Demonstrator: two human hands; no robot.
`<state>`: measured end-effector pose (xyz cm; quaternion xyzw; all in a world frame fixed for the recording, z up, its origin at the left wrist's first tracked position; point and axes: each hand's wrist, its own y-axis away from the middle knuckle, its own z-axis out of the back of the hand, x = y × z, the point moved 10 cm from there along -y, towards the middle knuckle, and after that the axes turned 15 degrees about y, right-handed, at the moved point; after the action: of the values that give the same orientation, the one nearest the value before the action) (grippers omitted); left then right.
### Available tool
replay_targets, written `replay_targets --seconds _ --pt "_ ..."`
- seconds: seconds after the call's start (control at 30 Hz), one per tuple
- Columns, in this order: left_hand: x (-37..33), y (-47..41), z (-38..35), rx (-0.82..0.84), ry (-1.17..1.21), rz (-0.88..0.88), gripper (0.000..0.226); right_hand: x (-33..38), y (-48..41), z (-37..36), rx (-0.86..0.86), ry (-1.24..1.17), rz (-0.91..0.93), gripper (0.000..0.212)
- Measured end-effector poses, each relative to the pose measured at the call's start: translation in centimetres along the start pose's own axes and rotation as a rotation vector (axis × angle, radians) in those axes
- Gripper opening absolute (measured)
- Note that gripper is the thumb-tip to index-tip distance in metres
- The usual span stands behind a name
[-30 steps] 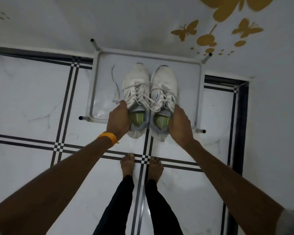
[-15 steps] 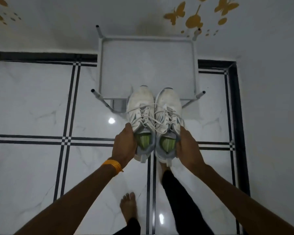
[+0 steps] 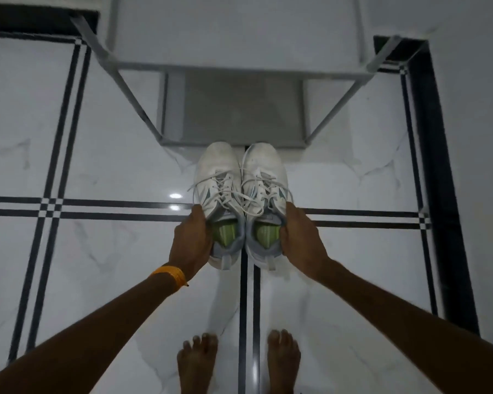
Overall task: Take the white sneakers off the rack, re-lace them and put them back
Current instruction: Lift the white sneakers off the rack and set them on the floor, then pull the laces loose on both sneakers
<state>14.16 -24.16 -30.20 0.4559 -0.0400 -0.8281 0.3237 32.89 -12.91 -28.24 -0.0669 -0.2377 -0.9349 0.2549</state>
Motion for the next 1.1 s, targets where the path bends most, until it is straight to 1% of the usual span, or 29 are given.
replay_targets --seconds 0.07,0.17,0.33,0.4,0.5,0.57,0.6,0.67,0.73,0.77,0.8,0.83,0.87,0.9,0.93,1.0,1.03,1.1 --pt "2.5 -1.6 -2.2 0.009 -0.013 -0.028 0.027 -1.1 -1.9 -3.7 -0.008 0.004 0.002 0.039" --pt "5.9 -4.2 -4.8 0.024 -0.038 -0.102 0.02 -2.6 -4.4 -8.2 -0.014 0.008 -0.021 0.032" --pt "9.5 -6.4 -7.8 -0.01 -0.063 -0.196 0.019 -4.1 -6.8 -13.1 -0.048 0.045 -0.013 0.025" --pt "10.6 -6.4 -8.9 -0.048 -0.052 -0.246 0.018 -4.7 -7.2 -14.6 -0.106 0.036 0.006 0.022" --pt "11.3 -6.6 -9.3 -0.123 -0.035 -0.303 0.008 -5.3 -7.6 -14.9 -0.211 0.054 0.028 0.014" --pt "11.8 -7.0 -9.1 -0.137 -0.016 -0.324 0.012 -5.5 -7.8 -15.0 -0.235 0.092 0.035 0.012" --pt "11.9 -7.3 -9.1 -0.116 -0.012 -0.323 0.015 -5.6 -8.0 -15.1 -0.228 0.107 0.036 0.012" --pt "11.9 -7.6 -9.0 -0.058 -0.032 -0.329 0.021 -5.6 -8.4 -15.0 -0.181 0.15 0.039 0.019" --pt "11.7 -7.6 -8.4 -0.03 -0.072 -0.322 0.038 -5.1 -8.3 -13.6 -0.186 0.26 0.054 0.037" --pt "11.4 -7.5 -7.6 -0.051 -0.123 -0.335 0.048 -4.4 -7.8 -12.0 -0.251 0.345 0.065 0.045" --pt "10.8 -7.3 -6.8 -0.091 -0.192 -0.369 0.053 -3.5 -6.9 -10.0 -0.356 0.4 0.093 0.047" --pt "10.1 -7.2 -6.0 -0.137 -0.254 -0.412 0.053 -2.1 -5.8 -8.1 -0.467 0.401 0.146 0.044" --pt "9.5 -7.1 -5.3 -0.167 -0.279 -0.446 0.049 -0.7 -4.9 -6.6 -0.546 0.341 0.211 0.039" --pt "8.9 -7.1 -4.9 -0.169 -0.262 -0.472 0.041 0.5 -4.4 -5.8 -0.57 0.25 0.262 0.033" --pt "8.4 -7.1 -5.0 -0.137 -0.222 -0.492 0.033 1.5 -4.5 -5.7 -0.546 0.153 0.3 0.029" --pt "7.5 -7.0 -5.9 -0.051 -0.144 -0.509 0.022 3.3 -5.6 -7.1 -0.419 0.037 0.315 0.026" --pt "7.4 -7.0 -6.4 -0.023 -0.114 -0.498 0.02 4.0 -6.3 -8.4 -0.346 0.014 0.297 0.026" --pt "7.3 -7.3 -7.1 -0.018 -0.074 -0.451 0.019 4.6 -7.9 -10.6 -0.25 0.02 0.256 0.024"
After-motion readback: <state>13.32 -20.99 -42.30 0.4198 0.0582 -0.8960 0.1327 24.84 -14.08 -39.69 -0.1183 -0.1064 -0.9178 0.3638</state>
